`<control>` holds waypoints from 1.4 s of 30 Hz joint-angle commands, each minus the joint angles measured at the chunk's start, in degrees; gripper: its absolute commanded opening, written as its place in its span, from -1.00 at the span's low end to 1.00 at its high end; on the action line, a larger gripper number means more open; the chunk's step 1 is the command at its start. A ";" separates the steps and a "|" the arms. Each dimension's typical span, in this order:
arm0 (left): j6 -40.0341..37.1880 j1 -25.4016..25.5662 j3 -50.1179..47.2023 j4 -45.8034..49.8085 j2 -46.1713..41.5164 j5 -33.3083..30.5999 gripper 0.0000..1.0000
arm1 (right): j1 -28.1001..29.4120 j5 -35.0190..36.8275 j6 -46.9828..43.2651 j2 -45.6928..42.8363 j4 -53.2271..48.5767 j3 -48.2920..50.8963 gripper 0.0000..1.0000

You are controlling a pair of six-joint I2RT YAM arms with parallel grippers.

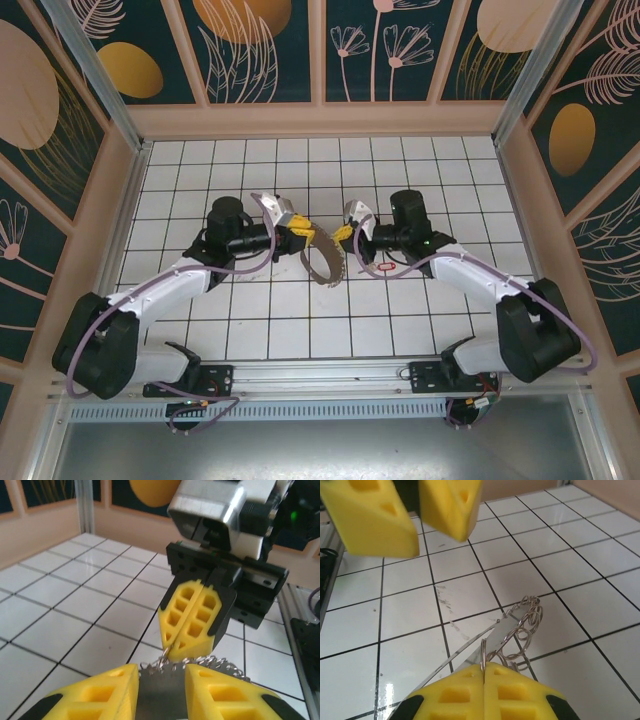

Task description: Put the keys on the keyring

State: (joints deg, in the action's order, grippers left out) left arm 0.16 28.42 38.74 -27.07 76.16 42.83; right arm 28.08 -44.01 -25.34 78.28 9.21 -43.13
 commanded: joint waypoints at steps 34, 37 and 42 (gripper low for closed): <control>72.64 -0.37 -10.37 -41.64 16.03 -15.94 0.28 | 1.10 18.28 31.06 -5.94 40.65 10.09 -1.00; 73.09 -0.30 -8.60 -43.14 16.60 -13.63 0.28 | 1.11 17.75 32.39 -6.12 41.96 10.16 -1.00; 73.69 -0.30 -6.96 -45.15 17.83 -11.73 0.24 | 1.10 17.05 33.33 -6.41 43.40 10.26 -1.00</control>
State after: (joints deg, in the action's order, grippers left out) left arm 72.58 28.40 30.59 -67.40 93.01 28.58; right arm 29.34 -25.96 6.07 73.76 46.26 -32.91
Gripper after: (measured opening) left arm 0.623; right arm 0.047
